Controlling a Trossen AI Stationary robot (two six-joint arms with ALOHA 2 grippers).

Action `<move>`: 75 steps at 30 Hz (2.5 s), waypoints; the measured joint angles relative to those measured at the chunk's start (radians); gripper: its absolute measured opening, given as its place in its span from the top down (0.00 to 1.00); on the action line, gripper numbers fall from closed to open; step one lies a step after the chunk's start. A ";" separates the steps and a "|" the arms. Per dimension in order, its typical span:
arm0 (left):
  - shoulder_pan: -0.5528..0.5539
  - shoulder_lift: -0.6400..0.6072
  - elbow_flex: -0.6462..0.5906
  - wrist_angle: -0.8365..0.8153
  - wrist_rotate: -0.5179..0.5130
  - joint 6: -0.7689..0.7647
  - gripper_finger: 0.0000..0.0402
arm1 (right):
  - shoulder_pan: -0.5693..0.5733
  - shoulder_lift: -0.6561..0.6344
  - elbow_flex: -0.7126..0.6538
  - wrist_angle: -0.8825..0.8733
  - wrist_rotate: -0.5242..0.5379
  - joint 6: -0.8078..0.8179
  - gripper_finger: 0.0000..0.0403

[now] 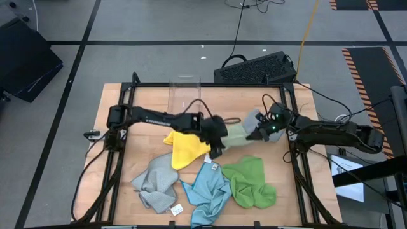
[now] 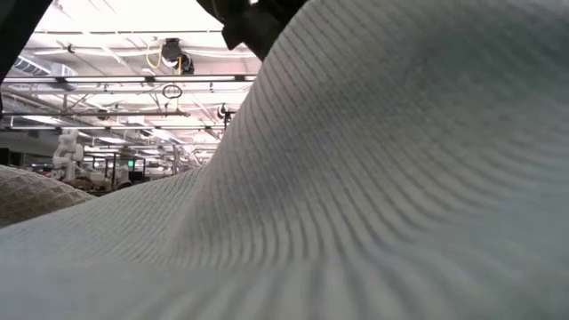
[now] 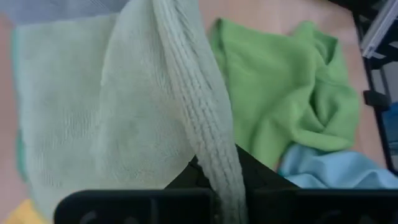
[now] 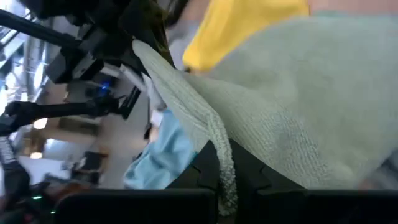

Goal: Fold microfiber towels
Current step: Fold the light green microfiber cloth, then put the light green microfiber cloth into the transparent bin

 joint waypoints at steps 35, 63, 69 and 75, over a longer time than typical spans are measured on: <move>-0.038 0.066 0.001 -0.075 -0.311 -0.215 0.97 | 0.076 0.014 -0.022 0.118 0.382 -0.157 0.98; -0.046 0.073 0.011 -0.172 -0.482 -0.231 0.56 | 0.050 0.190 -0.021 0.274 0.542 -0.173 0.57; -0.046 0.014 0.095 -0.374 -0.464 -0.229 0.44 | 0.020 0.173 -0.021 0.273 0.511 -0.127 0.54; -0.045 -0.125 0.163 -0.540 -0.517 -0.252 0.49 | -0.005 0.088 0.003 0.154 0.477 -0.078 0.55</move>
